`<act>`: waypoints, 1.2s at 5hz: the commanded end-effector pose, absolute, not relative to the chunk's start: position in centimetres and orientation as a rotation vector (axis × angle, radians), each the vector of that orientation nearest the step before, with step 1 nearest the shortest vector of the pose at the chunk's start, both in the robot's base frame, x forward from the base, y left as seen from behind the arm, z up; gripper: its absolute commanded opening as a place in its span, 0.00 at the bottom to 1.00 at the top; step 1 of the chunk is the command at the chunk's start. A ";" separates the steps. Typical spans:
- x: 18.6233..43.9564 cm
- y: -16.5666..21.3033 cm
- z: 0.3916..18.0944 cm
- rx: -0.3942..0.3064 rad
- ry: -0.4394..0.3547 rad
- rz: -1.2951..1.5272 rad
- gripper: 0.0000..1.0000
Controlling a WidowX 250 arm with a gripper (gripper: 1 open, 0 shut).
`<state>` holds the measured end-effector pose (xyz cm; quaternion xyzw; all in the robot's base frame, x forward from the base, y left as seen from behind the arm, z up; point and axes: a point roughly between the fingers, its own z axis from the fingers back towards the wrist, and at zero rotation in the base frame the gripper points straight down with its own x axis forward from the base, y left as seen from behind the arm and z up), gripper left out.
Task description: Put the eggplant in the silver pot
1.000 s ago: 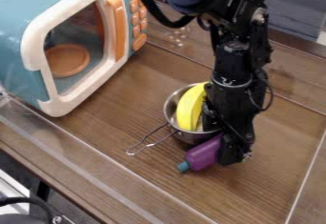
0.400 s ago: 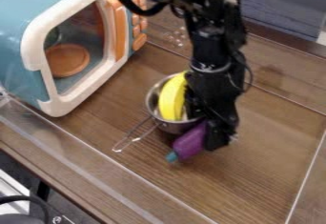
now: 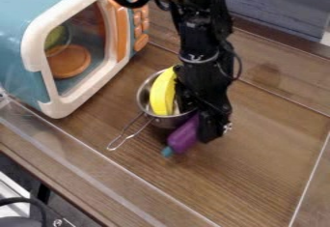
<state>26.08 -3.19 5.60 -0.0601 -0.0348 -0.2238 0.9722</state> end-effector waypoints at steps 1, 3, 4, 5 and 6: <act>27.9 -3.1 7.1 -0.126 -0.119 -0.501 0.00; 26.9 -4.9 7.0 -0.136 -0.131 -0.321 0.00; 27.2 -5.2 6.5 -0.146 -0.130 -0.375 0.00; 27.4 -5.3 6.4 -0.159 -0.129 -0.425 1.00; 26.9 -6.0 5.9 -0.166 -0.133 -0.385 1.00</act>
